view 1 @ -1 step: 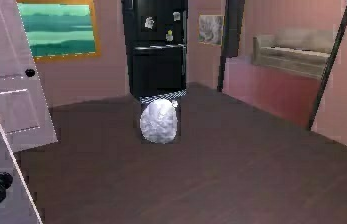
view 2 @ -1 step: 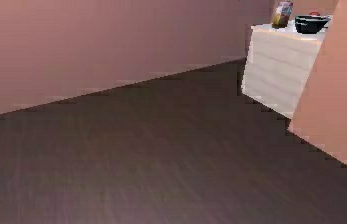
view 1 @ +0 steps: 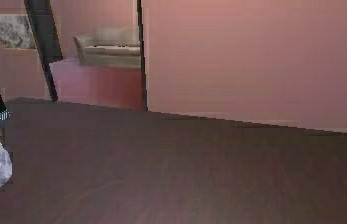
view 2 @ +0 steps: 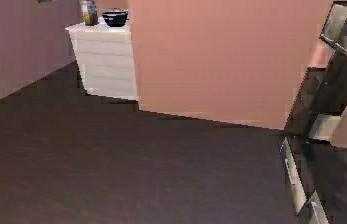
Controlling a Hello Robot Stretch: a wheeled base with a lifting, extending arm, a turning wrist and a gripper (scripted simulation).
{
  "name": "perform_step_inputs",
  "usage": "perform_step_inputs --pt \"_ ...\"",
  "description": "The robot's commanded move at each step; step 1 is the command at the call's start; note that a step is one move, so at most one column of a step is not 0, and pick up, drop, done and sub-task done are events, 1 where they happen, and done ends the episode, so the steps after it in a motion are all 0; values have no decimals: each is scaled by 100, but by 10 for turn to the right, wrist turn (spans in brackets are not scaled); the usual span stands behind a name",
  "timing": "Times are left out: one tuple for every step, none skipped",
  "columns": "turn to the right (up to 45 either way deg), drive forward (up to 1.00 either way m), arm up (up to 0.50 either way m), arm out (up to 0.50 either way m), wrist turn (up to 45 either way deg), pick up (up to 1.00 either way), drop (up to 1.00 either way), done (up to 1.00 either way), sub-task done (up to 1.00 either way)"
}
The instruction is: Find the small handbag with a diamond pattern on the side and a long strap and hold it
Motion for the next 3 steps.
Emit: perform_step_inputs --pt "450 0 0 0 0 0 0 0 0" --pt "60 0 0 0 0 0 0 0 0" --pt "0 100 0 0 0 0 0 0 0"
